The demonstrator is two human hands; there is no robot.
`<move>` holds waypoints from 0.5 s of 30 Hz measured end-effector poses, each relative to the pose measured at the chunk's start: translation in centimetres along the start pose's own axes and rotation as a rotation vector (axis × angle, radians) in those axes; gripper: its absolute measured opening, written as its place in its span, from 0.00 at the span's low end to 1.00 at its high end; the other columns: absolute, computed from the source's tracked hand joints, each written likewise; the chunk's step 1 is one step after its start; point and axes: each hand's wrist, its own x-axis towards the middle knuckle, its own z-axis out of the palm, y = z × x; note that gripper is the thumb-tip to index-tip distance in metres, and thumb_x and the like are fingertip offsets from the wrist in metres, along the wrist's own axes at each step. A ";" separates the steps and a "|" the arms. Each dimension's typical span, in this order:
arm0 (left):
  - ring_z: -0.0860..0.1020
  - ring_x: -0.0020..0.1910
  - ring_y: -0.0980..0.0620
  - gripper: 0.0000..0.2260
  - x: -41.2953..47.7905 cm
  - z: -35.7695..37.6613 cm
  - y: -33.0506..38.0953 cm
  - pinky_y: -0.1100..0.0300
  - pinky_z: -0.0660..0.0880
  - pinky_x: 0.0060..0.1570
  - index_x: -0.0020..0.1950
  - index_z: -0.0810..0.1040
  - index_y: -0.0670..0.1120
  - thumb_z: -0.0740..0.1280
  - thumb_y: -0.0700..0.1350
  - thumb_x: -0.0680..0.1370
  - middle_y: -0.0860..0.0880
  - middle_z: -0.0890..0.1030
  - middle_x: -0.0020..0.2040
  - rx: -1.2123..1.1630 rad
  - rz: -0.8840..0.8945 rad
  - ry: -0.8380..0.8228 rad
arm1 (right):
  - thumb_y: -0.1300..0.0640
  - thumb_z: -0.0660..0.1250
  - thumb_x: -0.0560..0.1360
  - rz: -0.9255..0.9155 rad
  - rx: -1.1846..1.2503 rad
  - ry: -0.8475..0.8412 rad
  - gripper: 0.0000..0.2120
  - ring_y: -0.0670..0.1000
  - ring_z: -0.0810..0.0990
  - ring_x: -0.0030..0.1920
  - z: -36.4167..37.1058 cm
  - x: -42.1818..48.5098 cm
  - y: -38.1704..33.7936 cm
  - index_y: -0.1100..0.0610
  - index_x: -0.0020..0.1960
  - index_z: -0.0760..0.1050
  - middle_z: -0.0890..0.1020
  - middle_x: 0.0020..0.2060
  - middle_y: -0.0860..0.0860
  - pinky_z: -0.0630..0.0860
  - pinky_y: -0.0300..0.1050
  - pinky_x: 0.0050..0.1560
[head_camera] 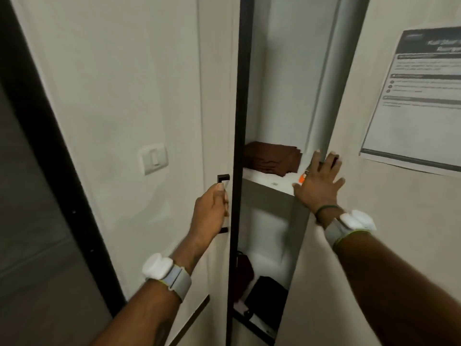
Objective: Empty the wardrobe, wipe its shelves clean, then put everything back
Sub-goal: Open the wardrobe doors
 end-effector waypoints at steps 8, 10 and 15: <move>0.79 0.35 0.56 0.23 -0.4 -10.9 -3.0 0.63 0.75 0.35 0.42 0.78 0.48 0.51 0.58 0.86 0.52 0.81 0.36 -0.037 -0.070 0.185 | 0.34 0.50 0.82 -0.622 0.721 -0.316 0.37 0.40 0.43 0.80 3.5 -16.0 -19.6 0.47 0.82 0.37 0.43 0.81 0.42 0.46 0.43 0.79; 0.79 0.36 0.57 0.21 0.4 -14.6 -4.3 0.60 0.75 0.38 0.42 0.79 0.53 0.52 0.58 0.86 0.56 0.82 0.36 -0.054 -0.085 0.184 | 0.34 0.50 0.82 -0.698 0.659 -0.305 0.38 0.41 0.40 0.80 4.6 -17.8 -24.7 0.47 0.81 0.34 0.39 0.81 0.42 0.44 0.40 0.77; 0.82 0.51 0.59 0.19 2.9 -20.9 -7.0 0.66 0.76 0.51 0.59 0.81 0.52 0.51 0.56 0.86 0.54 0.84 0.51 0.076 -0.106 0.080 | 0.36 0.51 0.83 -0.671 0.557 -0.228 0.38 0.44 0.41 0.80 8.3 -18.5 -30.5 0.45 0.80 0.30 0.33 0.79 0.43 0.46 0.40 0.75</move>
